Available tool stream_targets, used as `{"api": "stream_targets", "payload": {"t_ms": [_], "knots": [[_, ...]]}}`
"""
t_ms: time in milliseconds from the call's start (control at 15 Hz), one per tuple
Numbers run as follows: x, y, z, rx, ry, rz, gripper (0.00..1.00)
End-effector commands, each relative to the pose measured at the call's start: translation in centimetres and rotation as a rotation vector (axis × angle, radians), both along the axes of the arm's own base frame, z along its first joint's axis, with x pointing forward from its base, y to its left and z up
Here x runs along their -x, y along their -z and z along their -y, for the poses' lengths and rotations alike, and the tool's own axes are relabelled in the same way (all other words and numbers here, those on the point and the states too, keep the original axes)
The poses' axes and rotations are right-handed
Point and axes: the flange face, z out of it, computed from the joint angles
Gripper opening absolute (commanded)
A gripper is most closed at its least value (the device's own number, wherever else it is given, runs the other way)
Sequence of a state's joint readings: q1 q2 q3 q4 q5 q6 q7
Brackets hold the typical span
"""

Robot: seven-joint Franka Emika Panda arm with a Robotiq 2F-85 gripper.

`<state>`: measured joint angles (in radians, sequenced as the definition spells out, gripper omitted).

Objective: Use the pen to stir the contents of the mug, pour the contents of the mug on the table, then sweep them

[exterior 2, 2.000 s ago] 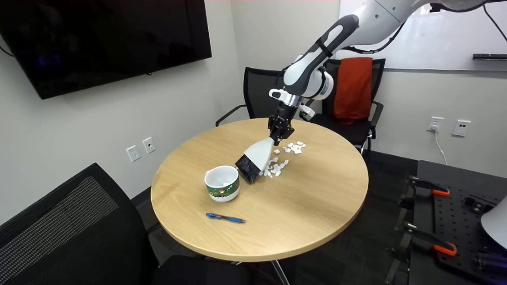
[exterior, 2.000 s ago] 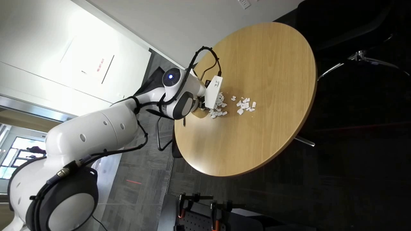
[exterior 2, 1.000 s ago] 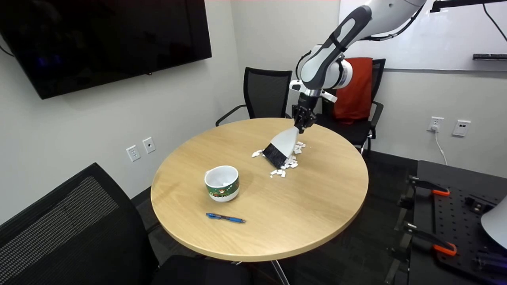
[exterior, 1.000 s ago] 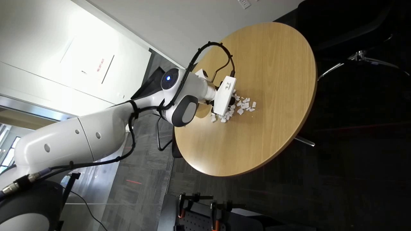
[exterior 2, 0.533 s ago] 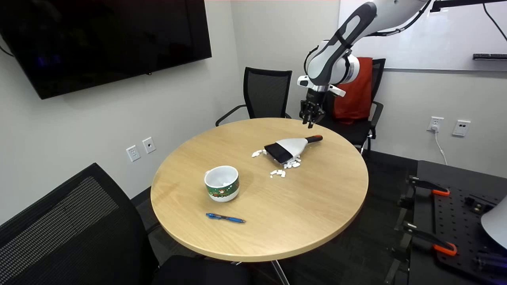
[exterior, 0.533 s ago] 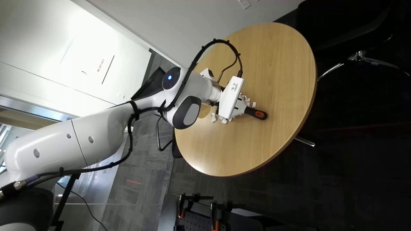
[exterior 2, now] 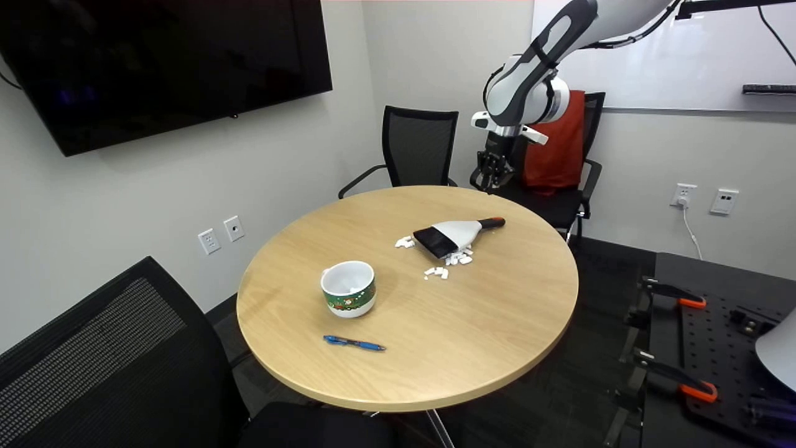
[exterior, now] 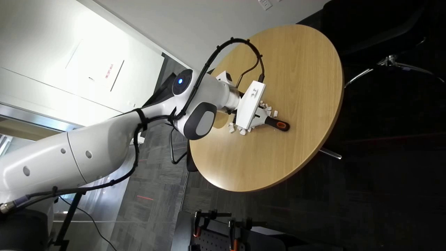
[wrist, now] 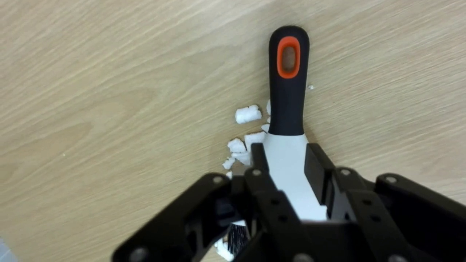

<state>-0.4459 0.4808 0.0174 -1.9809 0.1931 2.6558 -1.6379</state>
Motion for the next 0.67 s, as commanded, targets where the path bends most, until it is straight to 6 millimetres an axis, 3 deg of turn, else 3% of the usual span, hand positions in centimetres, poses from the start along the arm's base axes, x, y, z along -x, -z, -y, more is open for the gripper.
{"api": "stream_targets", "payload": {"t_ms": [0, 133, 200, 333, 400, 600], "knots": [[0.1, -1.4, -1.3, -0.026, 0.021, 0.009, 0.61], [-0.2, -1.0, -1.3, -0.032, 0.068, 0.015, 0.75], [-0.4, -0.3, -0.8, -0.016, 0.027, 0.008, 0.56], [-0.5, -0.3, -1.0, -0.022, 0.048, 0.008, 0.72], [-0.5, -0.3, -1.0, -0.022, 0.05, 0.008, 0.75], [-0.5, -0.3, -1.0, -0.023, 0.051, 0.008, 0.75]]}}
